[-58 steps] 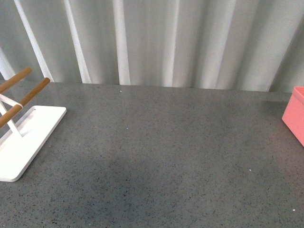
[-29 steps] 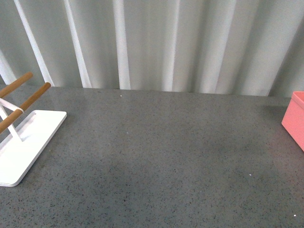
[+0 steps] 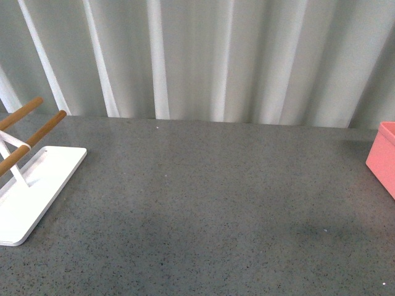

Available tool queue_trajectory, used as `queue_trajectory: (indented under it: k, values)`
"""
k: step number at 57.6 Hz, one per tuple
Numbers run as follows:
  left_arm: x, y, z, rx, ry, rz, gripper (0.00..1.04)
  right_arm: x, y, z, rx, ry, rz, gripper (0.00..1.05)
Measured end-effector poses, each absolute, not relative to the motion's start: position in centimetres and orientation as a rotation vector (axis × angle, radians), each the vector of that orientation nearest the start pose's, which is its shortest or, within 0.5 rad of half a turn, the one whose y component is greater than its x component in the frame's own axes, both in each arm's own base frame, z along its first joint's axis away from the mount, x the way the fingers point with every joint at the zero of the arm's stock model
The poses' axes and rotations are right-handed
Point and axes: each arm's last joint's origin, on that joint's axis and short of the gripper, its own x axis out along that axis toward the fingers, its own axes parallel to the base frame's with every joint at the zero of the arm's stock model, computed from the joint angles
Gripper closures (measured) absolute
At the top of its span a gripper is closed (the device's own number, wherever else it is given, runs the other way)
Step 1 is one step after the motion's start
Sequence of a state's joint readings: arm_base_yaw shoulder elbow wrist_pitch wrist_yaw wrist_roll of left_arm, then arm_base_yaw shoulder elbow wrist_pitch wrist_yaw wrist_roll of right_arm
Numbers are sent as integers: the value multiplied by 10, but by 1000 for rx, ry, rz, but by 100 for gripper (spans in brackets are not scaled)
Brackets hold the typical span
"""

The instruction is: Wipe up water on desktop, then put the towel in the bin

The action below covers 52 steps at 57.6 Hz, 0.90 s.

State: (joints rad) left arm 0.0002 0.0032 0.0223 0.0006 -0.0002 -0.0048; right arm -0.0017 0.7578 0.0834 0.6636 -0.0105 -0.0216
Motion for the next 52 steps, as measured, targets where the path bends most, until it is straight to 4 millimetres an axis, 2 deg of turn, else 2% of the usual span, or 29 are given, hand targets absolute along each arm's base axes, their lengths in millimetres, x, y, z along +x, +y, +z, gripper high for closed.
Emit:
queue_trajectory:
  k: [11,19,52]
  values:
    - [96,0,171,-5,-20,0,7,143,0,174,-21,7,9,101]
    - [96,0,171,-5,-20,0,7,136,0,164,-21,12,9,101]
    - [96,0,171,-5,-20,0,7,113,0,168,-19,-9,6,101]
